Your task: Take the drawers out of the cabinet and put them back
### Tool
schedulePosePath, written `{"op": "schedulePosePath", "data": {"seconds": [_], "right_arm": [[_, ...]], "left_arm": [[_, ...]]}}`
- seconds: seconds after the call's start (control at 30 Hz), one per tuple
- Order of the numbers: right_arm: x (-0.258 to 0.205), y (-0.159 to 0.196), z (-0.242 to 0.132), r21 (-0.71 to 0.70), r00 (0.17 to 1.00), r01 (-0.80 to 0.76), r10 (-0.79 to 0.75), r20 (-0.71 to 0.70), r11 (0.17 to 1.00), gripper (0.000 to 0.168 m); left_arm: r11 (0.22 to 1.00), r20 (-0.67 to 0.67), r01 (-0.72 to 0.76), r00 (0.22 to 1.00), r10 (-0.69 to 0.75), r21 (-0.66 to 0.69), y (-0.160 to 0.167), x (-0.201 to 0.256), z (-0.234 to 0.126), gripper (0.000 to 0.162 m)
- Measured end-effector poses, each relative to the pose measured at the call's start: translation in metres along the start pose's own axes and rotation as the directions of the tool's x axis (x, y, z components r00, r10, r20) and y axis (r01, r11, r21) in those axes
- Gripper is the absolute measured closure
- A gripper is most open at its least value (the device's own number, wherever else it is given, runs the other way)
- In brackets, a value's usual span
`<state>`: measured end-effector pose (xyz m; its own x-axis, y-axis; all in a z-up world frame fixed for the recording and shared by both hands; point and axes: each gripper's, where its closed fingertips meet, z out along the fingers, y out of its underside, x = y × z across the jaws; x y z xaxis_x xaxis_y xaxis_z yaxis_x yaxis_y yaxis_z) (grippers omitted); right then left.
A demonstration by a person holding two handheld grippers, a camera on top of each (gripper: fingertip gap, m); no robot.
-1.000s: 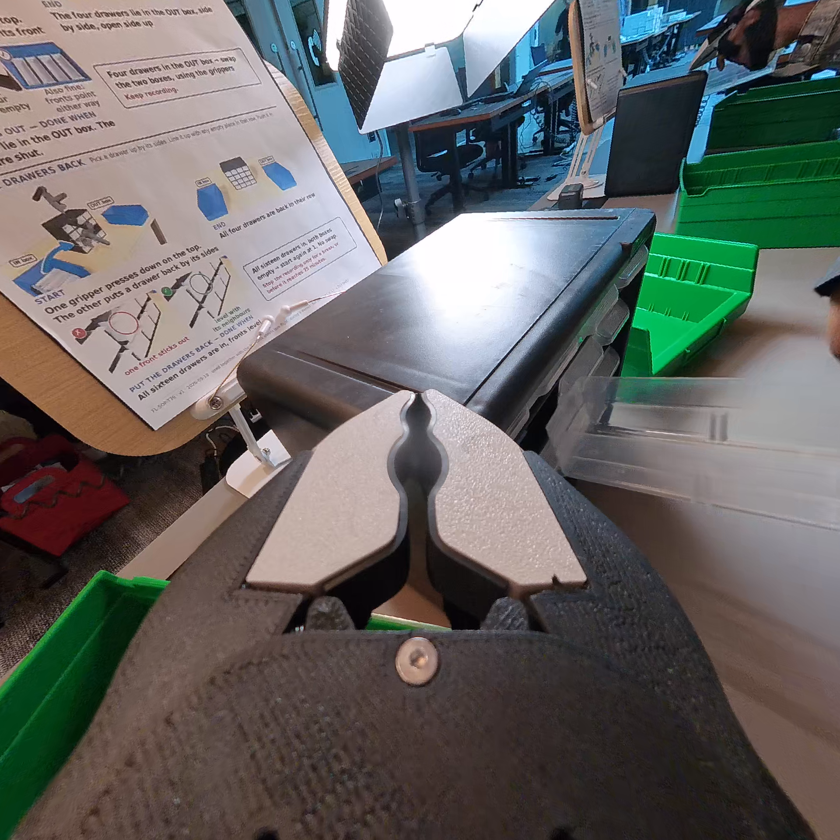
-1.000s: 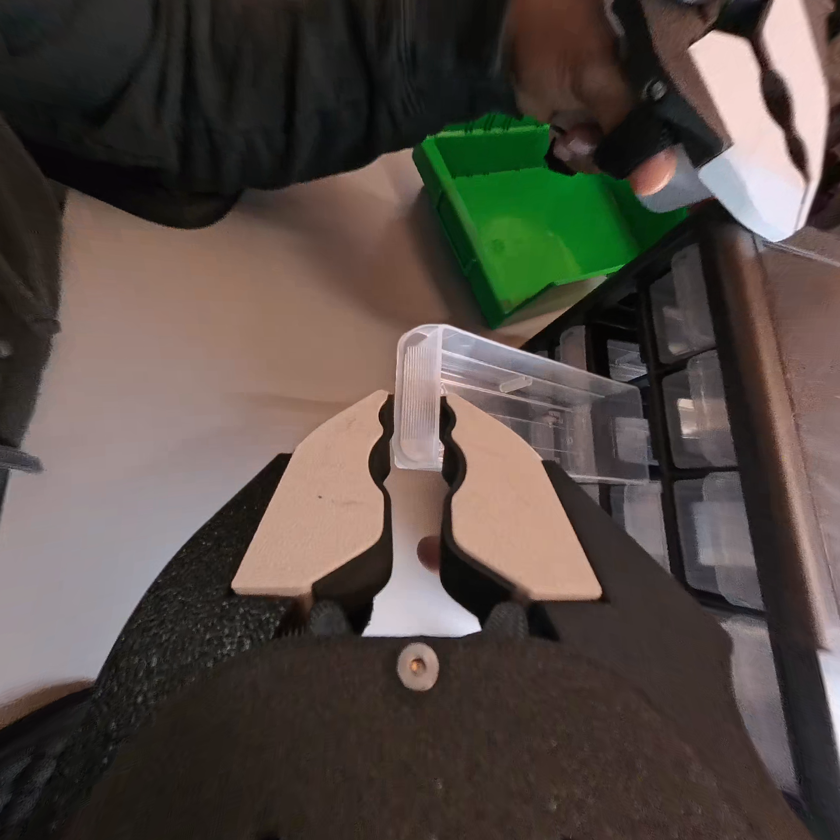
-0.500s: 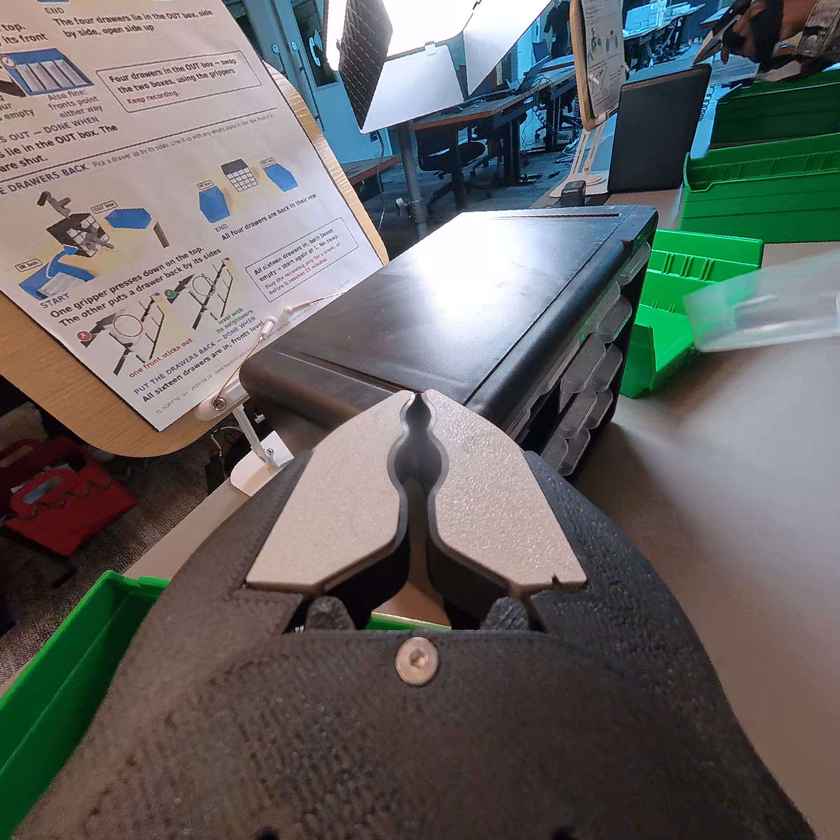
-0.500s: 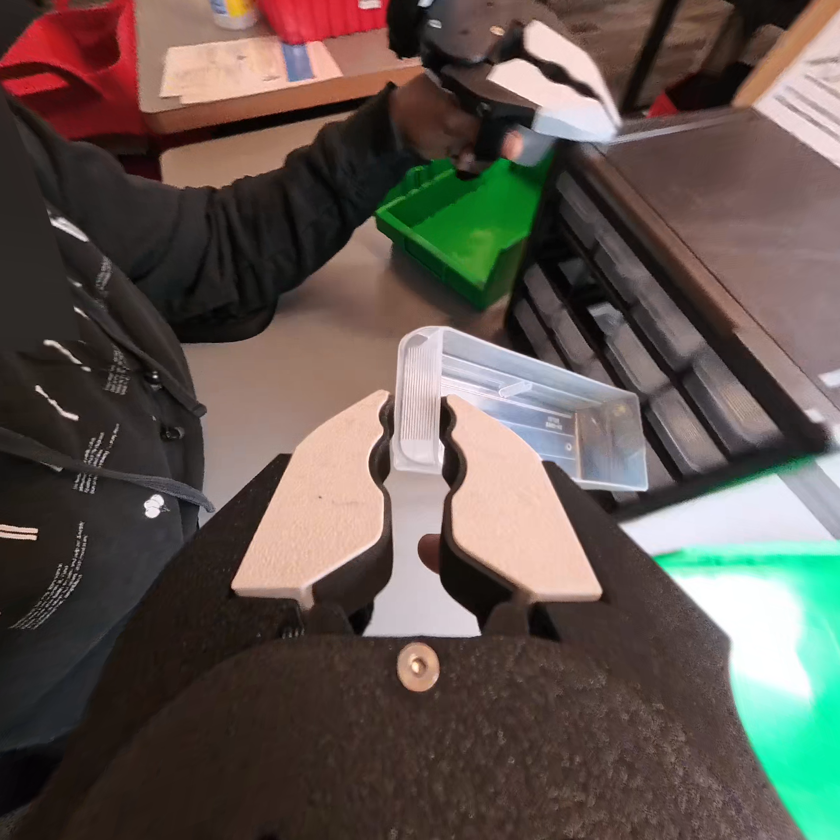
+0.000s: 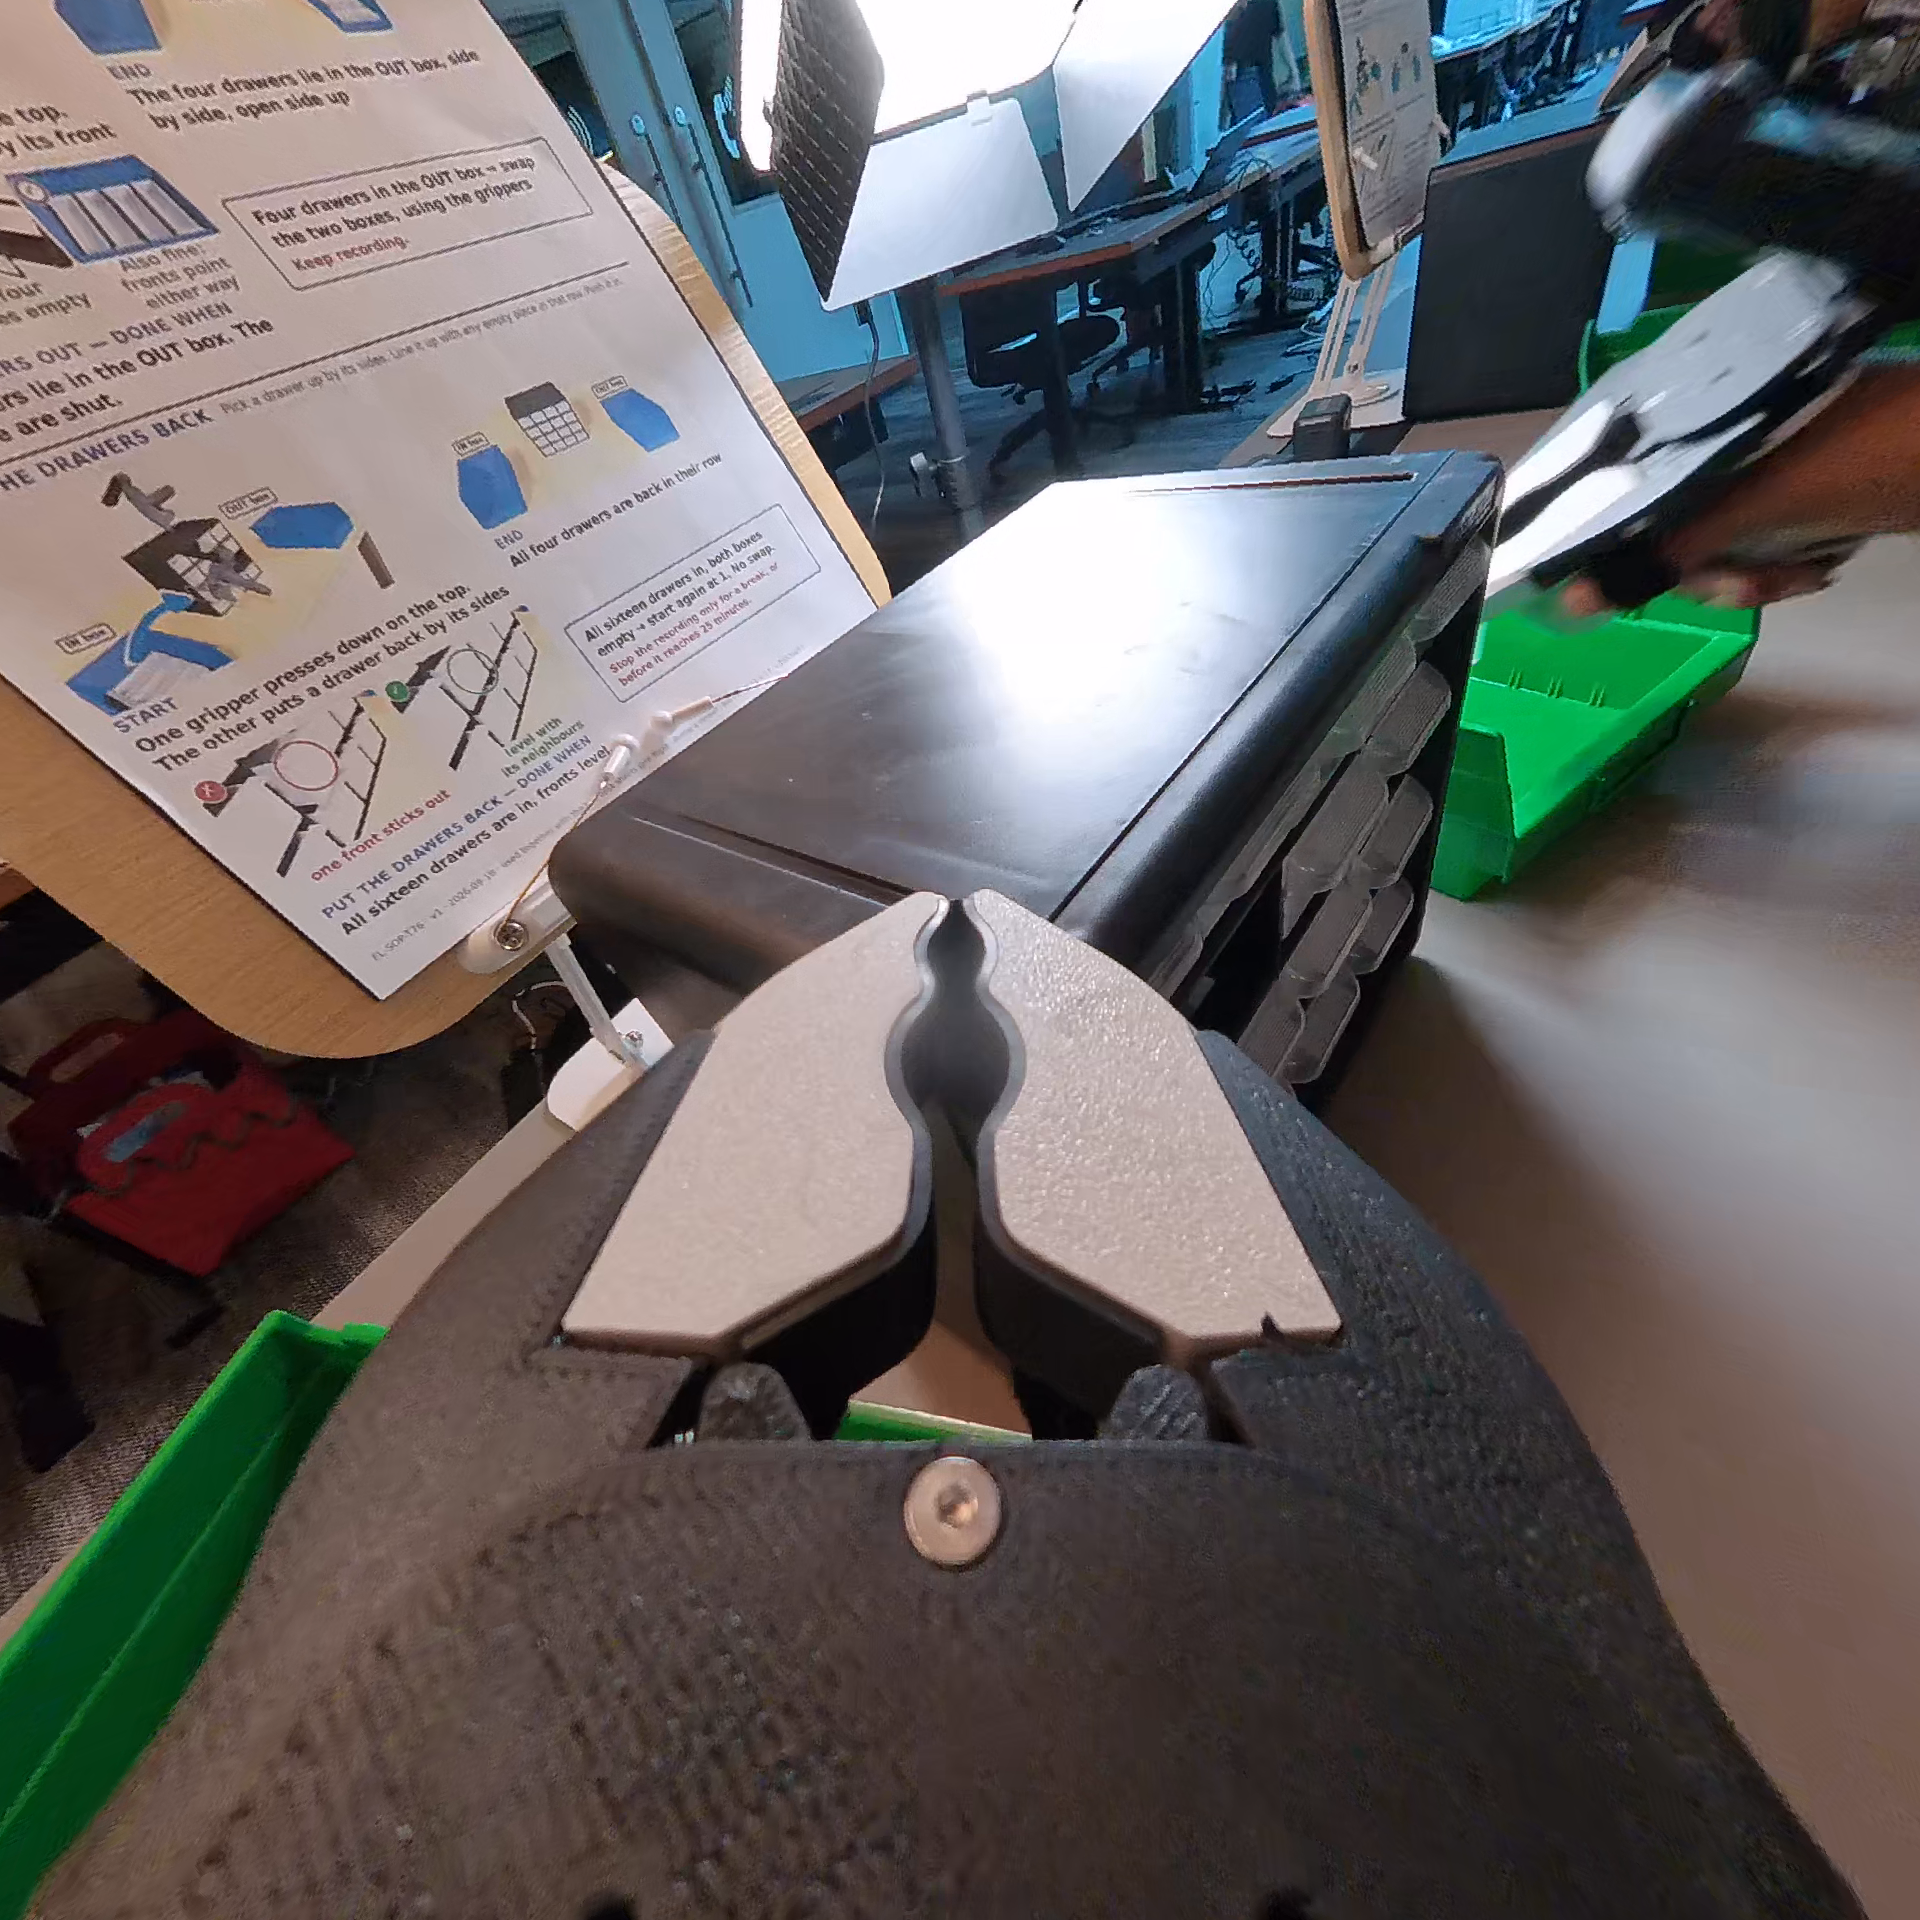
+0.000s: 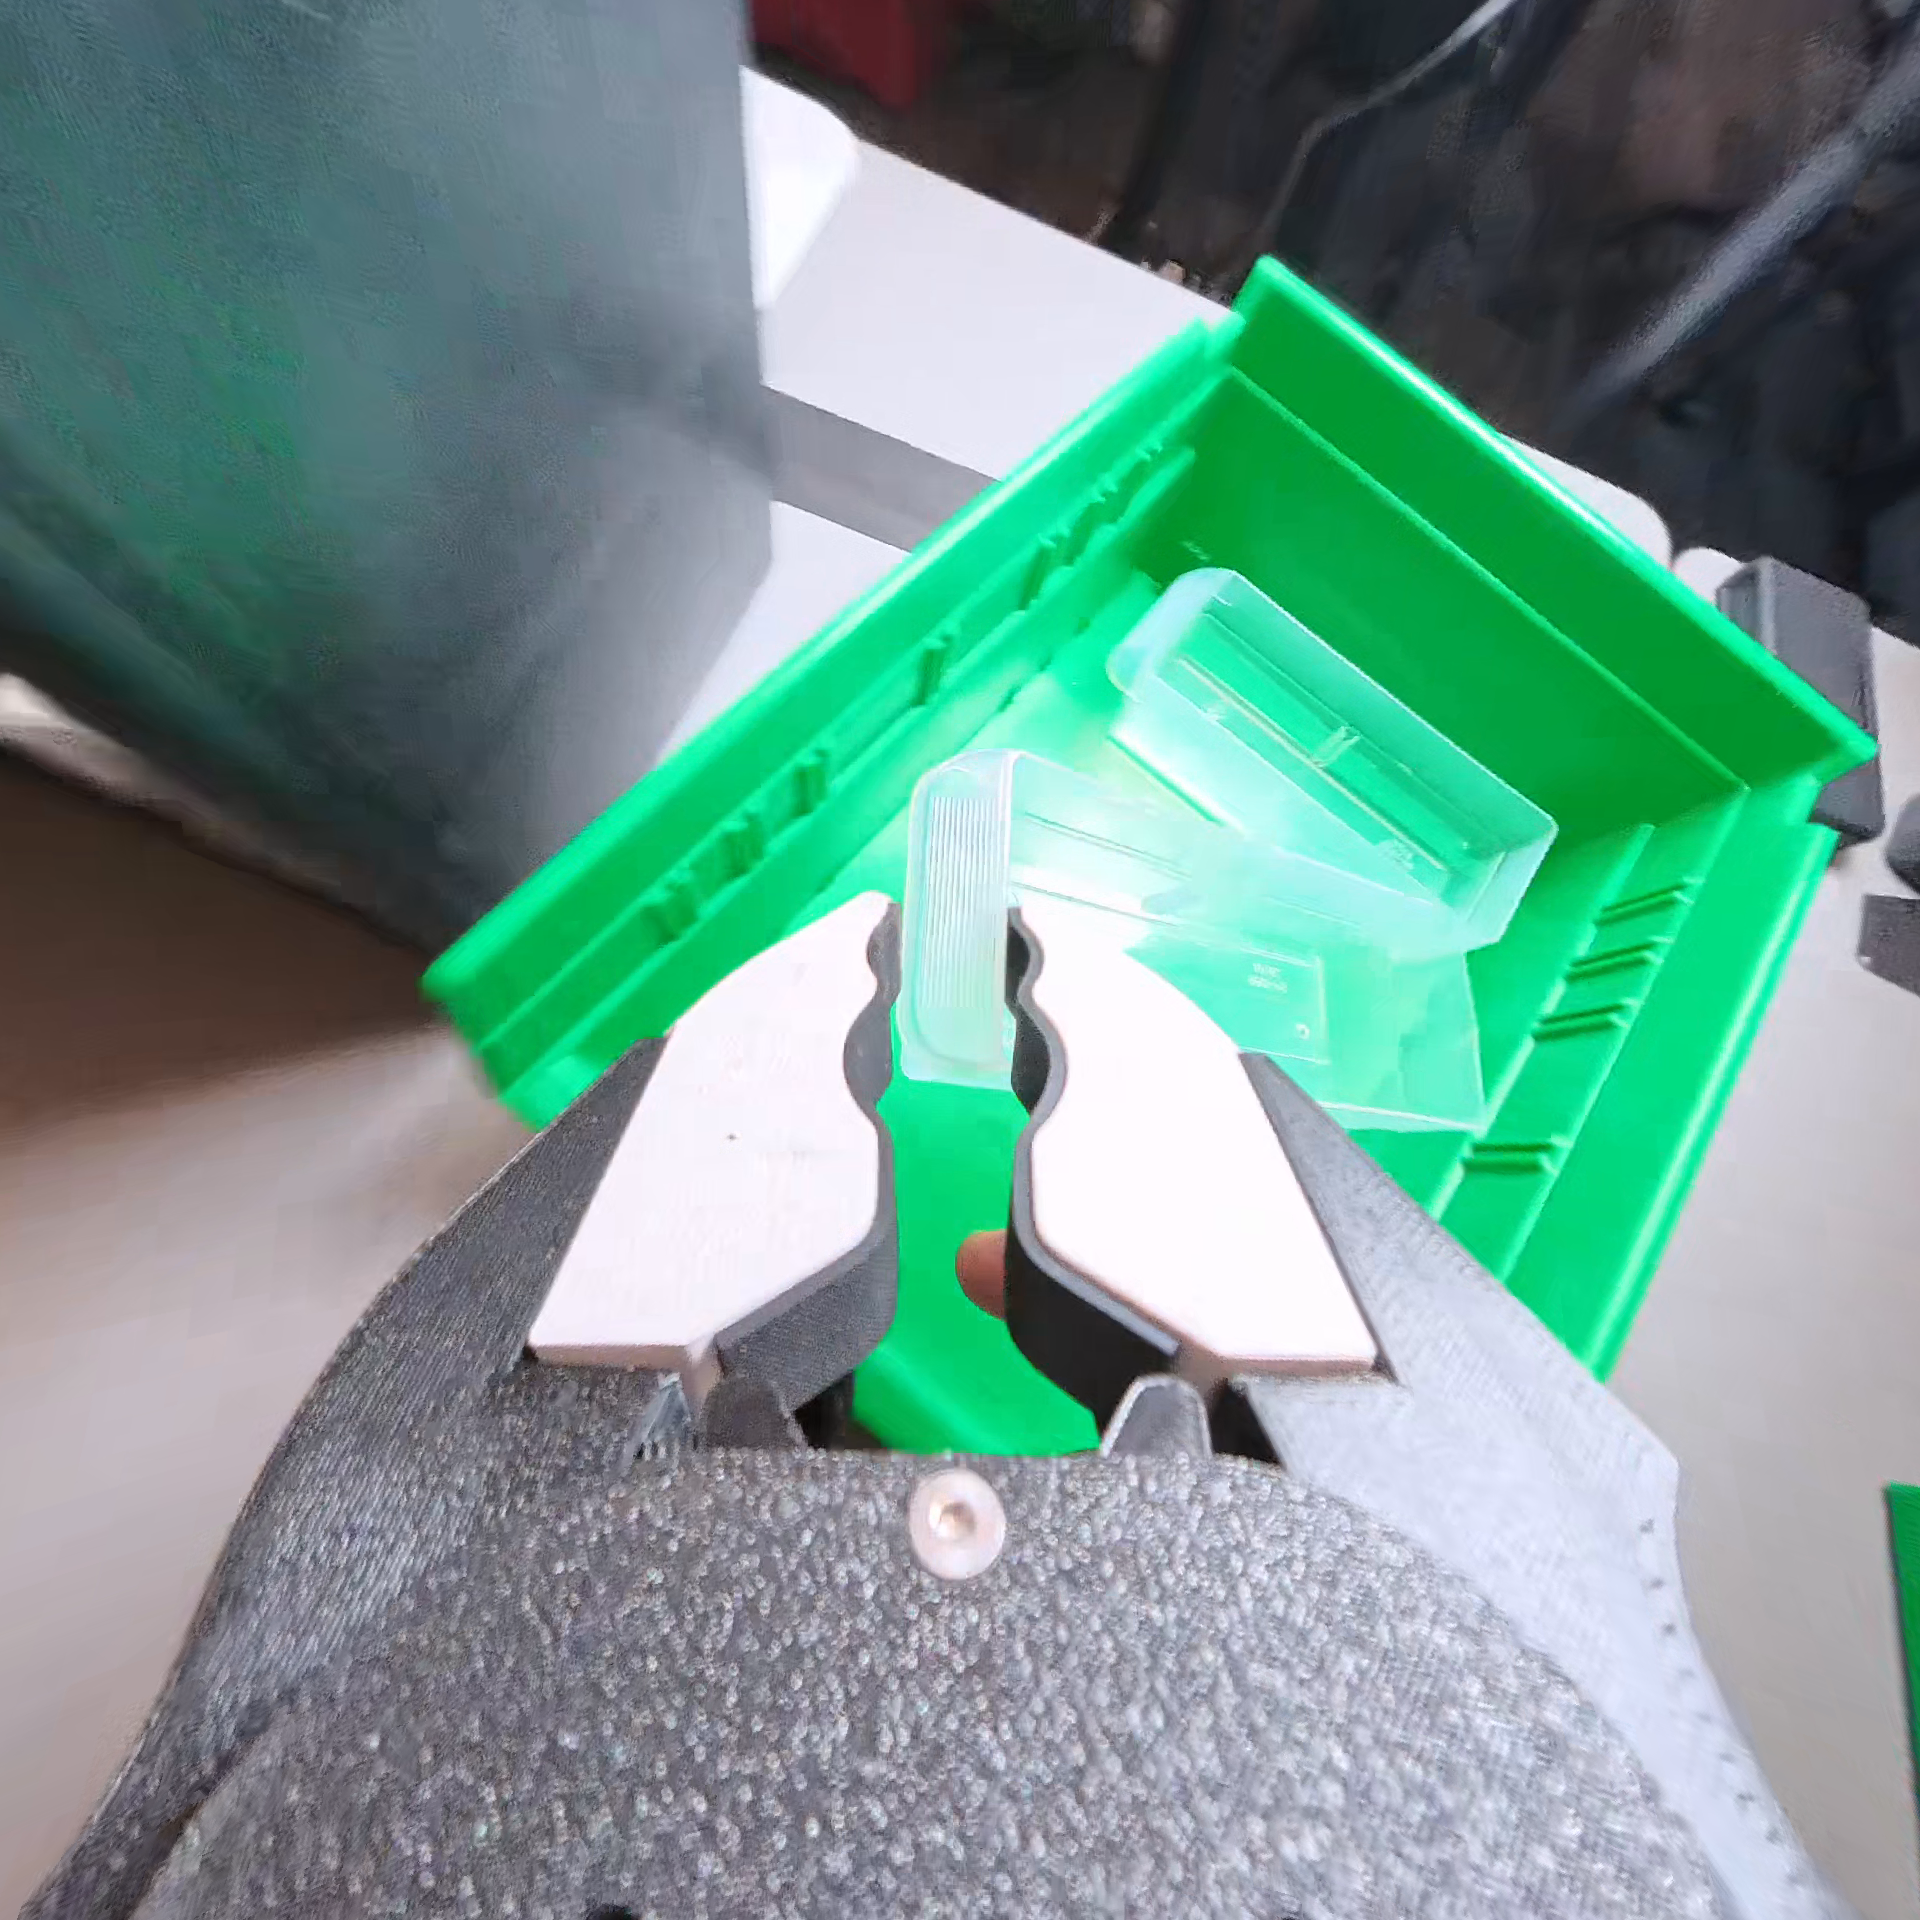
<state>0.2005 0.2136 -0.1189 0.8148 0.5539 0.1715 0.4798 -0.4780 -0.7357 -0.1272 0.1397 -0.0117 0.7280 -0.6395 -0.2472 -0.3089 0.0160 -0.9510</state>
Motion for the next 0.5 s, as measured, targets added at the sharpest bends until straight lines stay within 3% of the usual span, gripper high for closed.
{"op": "schedulePosePath", "data": {"seconds": [0.23,0.5], "right_arm": [[0.021,0.006,0.085,-0.076,0.996,-0.013,0.006,-0.091,0.997,0.150],[0.026,0.002,0.121,-0.089,0.991,0.000,-0.011,-0.130,0.996,0.147]], "left_arm": [[1.000,-0.028,0.028,0.999,-0.027,0.014,0.000,0.000,0.000,0.162],[0.998,-0.052,0.050,0.997,-0.049,0.025,0.000,0.000,0.001,0.162]]}}
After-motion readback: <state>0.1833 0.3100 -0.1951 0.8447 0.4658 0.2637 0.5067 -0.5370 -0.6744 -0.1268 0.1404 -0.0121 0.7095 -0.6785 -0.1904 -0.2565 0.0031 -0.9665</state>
